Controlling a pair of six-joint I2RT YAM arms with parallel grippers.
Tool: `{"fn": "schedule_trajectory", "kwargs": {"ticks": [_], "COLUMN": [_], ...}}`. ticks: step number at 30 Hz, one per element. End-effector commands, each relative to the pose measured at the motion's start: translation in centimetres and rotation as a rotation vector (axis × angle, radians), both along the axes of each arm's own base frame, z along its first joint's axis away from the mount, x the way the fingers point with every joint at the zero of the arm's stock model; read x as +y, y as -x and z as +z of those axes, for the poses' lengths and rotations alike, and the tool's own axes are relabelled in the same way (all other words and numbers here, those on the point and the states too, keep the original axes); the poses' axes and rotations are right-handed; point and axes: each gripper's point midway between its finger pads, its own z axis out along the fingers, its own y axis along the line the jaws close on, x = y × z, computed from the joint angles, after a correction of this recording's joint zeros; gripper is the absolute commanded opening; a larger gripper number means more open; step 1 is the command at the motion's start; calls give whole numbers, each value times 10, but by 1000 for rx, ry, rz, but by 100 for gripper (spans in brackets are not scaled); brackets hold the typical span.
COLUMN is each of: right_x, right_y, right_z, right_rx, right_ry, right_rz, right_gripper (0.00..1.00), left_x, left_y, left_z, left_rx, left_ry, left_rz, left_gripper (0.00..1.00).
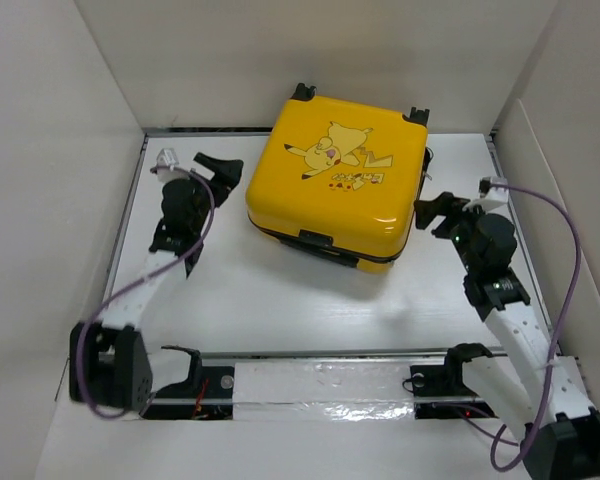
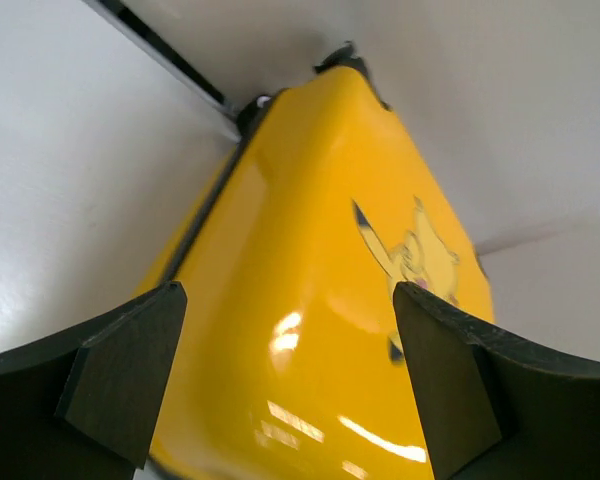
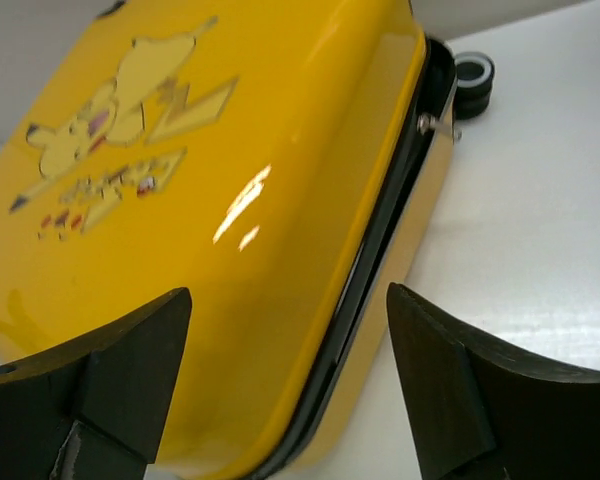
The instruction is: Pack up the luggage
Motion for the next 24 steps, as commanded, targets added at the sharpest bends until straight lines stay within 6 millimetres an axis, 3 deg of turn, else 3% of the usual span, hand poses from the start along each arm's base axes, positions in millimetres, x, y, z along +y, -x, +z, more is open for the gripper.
{"fn": "schedule_trajectory", "kwargs": {"ticks": [1,2,3,4,5,6,7,8,9,10,11,12,13,14,16,17,18,19,20,21,22,23,24], "right_x": [-10,-15,-21,-37,-47,-57,-64,-74,-79,-78,-84,-86,-87,-78,-76,-59,-51,-48,-38,-34,-18,-5,3], "right_y": [-33,-42,-58,-69,-76,-88,-96,-102,-109,-118,-125,-129,-137,-141,-149,-150,-156,-157,-156,-159,-155,-152,-152], "right_z": [34,33,22,26,21,7,5,0,-4,-23,-24,-32,-51,-53,-57,-73,-65,-67,-77,-68,-70,-69,-77], "right_rx": [-52,-35,1,-6,8,40,36,42,46,94,101,122,168,178,160,196,151,156,183,126,134,136,154], "right_ry": [-27,-35,-39,-54,-70,-88,-113,-128,-141,-156,-166,-175,-199,-230,-279,-329,-340,-375,-410,-415,-459,-468,-474], "right_rz": [0,-16,-41,-87,-128,-164,-186,-201,-212,-213,-208,-203,-196,-129,-45,65,131,170,233,272,322,387,415], "right_gripper": [83,82,81,80,80,79,79,79,79,80,81,82,84,85,89,90,91,93,94,95,97,97,97], "left_x": [-10,-14,-16,-20,-21,-22,-21,-23,-23,-22,-27,-35,-37,-45,-65,-70,-83,-87,-106,-115,-124,-131,-145], "left_y": [-65,-80,-104,-118,-140,-166,-178,-190,-204,-211,-218,-225,-229,-234,-226,-230,-214,-210,-203,-189,-180,-170,-150], "left_z": [-14,-22,14,2,-46,-13,-23,-62,-46,-52,-81,-66,-71,-91,-93,-81,-90,-83,-66,-74,-70,-45,-63], "left_rx": [84,123,61,120,234,180,214,294,252,265,319,286,295,317,324,238,253,242,162,180,167,84,130], "left_ry": [41,34,26,0,-54,-80,-102,-116,-116,-107,-90,-43,-7,36,168,190,236,292,294,320,339,368,407], "left_rz": [-123,-137,-160,-182,-195,-189,-191,-203,-225,-242,-269,-331,-362,-397,-508,-543,-611,-634,-691,-741,-773,-811,-833], "left_gripper": [82,80,78,75,73,71,70,70,69,69,70,70,71,72,74,75,76,77,78,79,79,79,79]}}
